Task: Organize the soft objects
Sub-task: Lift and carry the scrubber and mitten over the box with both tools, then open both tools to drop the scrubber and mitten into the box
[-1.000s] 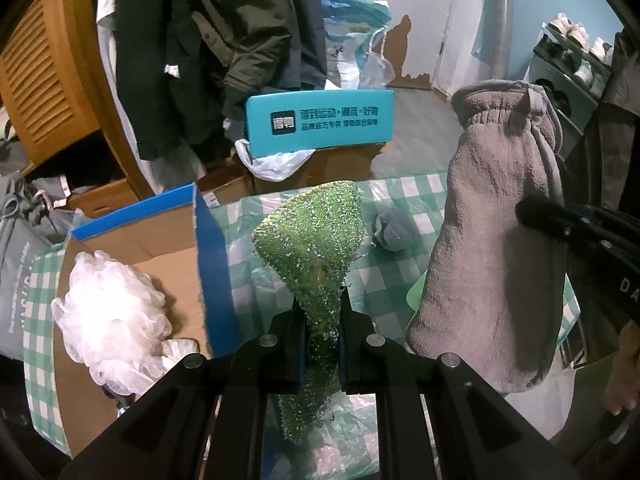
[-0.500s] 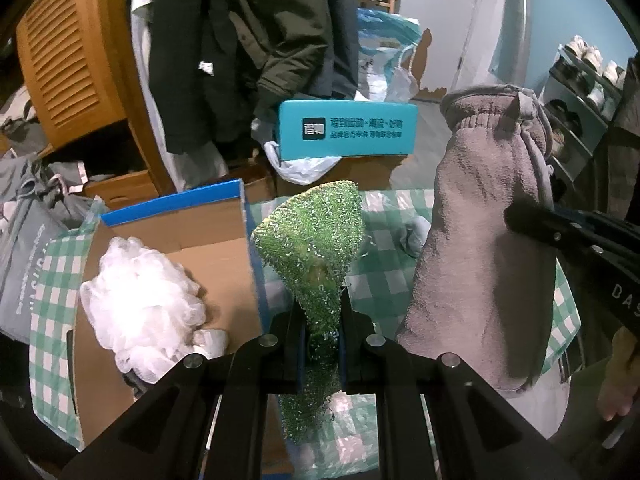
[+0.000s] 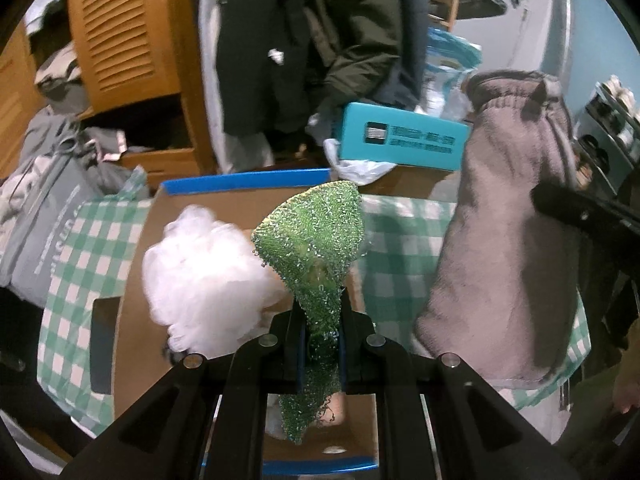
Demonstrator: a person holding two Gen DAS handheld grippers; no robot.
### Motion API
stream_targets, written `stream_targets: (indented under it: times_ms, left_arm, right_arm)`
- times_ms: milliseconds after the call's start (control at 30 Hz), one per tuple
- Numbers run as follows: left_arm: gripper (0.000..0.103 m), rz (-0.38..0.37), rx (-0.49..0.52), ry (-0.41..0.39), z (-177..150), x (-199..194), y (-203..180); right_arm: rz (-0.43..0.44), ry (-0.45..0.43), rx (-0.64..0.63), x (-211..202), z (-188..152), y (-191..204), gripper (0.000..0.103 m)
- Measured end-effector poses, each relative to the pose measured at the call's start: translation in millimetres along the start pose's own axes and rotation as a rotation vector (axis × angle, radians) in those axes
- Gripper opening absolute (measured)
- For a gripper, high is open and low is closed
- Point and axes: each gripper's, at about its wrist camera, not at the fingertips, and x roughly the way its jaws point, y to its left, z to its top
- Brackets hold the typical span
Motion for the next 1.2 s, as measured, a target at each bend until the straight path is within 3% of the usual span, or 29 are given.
stream_targets:
  times_ms: [500,1033,1100,1200]
  left_arm:
    - [0.012,0.055,-0.077,0.016,-20,2,51]
    - [0.012,0.116,-0.127,0.075,-47,23,90]
    - [0.014,0.119,-0.141,0.091,-49,27,94]
    - [0.028,0.12,-0.157,0.101,-52,29,99]
  right_arm:
    - [0.021,0.06,-0.09,35,16,57,0.009]
    - [-0.07,0.213,-0.214,100,11,110,0.009]
    - [-0.076,0.231,-0.222,107,9,115,0.01]
    - [-0.09,0.262,-0.237,117,7,121,0.016]
